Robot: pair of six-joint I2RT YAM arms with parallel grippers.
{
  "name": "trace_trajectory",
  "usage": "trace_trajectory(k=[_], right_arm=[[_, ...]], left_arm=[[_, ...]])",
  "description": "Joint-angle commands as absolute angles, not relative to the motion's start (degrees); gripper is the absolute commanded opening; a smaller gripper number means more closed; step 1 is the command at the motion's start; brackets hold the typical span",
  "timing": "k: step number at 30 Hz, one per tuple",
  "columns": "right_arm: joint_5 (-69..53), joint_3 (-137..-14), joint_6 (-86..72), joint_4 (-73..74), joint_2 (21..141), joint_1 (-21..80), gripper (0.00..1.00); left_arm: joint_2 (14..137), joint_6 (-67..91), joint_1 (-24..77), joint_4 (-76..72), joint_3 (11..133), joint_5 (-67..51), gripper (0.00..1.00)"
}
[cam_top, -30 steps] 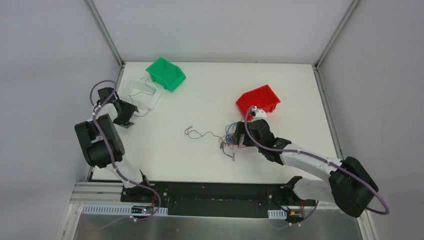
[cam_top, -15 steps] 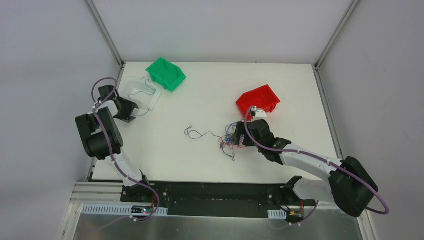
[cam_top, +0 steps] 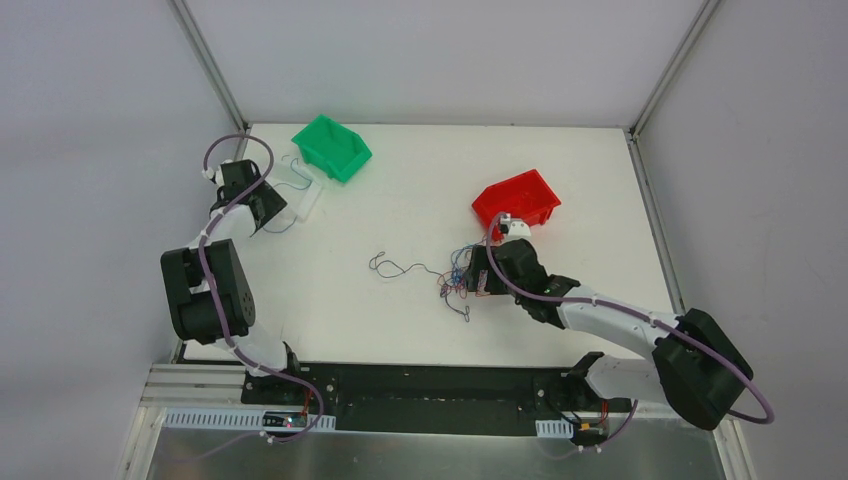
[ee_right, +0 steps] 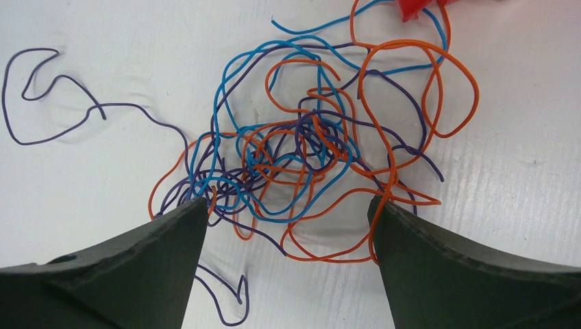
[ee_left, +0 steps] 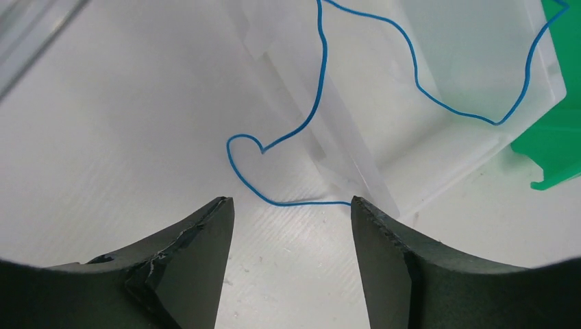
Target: Untangle the cables
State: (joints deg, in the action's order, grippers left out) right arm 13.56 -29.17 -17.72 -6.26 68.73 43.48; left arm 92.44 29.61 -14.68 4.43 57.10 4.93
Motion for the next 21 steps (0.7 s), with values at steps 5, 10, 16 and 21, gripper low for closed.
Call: trace_trajectory(k=[5, 10, 16, 21], right_arm=[[11.52, -30.41, -18.01, -7.60, 70.98, 43.73, 0.90], [11.34, -30.80, -17.95, -7.56, 72.33, 43.72, 0.90], [11.78, -31.20, -17.53, -7.49, 73.39, 43.72, 0.89], [13.75, -30.72, -17.15, -7.35, 72.02, 43.76, 0.89]], left_arm=[[94.04, 18.47, -15.14, -1.29, 57.95, 9.60, 0.59], [96.98, 16.94, -15.40, -2.16, 59.54, 9.28, 0.55], [102.32, 17.87, -16.85, -1.50, 64.90, 4.47, 0.41], [102.79, 19.11, -16.80, 1.44, 67.82, 4.86, 0.00]])
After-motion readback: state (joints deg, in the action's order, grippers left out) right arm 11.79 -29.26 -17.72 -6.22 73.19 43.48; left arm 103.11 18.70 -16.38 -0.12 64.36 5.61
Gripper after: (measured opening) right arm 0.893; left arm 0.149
